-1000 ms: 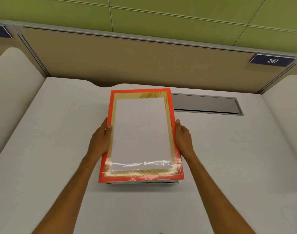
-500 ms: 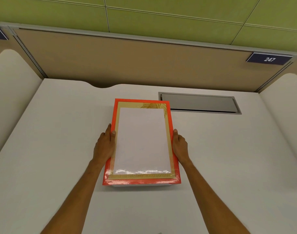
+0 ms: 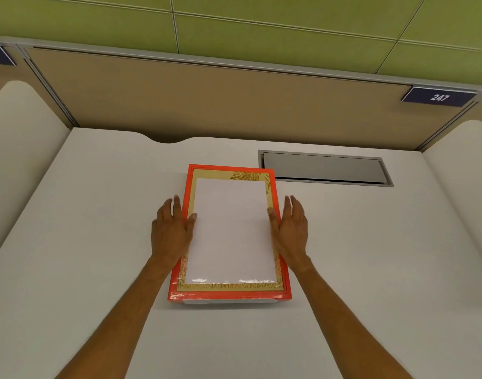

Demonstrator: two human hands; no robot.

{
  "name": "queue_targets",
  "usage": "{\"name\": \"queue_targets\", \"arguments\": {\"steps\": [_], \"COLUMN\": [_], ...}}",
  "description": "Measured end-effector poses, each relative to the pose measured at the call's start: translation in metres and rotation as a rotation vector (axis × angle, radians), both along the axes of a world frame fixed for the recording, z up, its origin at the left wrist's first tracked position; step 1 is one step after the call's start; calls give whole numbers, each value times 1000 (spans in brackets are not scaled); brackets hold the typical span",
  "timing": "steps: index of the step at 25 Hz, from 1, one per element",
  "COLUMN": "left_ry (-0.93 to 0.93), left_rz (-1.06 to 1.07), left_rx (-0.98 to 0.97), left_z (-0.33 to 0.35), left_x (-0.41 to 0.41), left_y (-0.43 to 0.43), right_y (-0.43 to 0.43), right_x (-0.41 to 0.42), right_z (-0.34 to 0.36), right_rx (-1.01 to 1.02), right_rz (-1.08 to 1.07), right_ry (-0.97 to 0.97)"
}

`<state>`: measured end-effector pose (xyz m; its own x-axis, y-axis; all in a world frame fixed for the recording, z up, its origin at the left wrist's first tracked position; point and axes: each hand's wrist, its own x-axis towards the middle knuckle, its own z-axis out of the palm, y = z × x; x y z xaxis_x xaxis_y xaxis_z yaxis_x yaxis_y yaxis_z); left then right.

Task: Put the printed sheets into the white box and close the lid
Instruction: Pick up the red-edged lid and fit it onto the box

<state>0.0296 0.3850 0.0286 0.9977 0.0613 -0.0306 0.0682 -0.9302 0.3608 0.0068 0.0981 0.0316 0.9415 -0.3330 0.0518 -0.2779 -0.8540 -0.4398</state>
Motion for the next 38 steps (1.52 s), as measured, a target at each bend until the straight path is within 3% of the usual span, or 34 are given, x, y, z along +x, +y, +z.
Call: {"name": "queue_targets", "arguments": {"steps": [3,7,31,38], "left_ry": [-114,-29,18,35], "left_rz": [-189,-311,-260,-256], "left_rx": [58,114,183,154], "left_z": [3,-4,-24,-16], "left_x": [6,8,-1,-1], "left_y": [-12,-27,-37,-41], "right_y": [13,22,31,30], "right_x": [6,6,0,-2], "right_z": [-2,-11,-24,-15], "right_rx": [-60,-125,-200,-139], "right_rz": [190,271,286,287], "right_ry": [2,92,148,164]}}
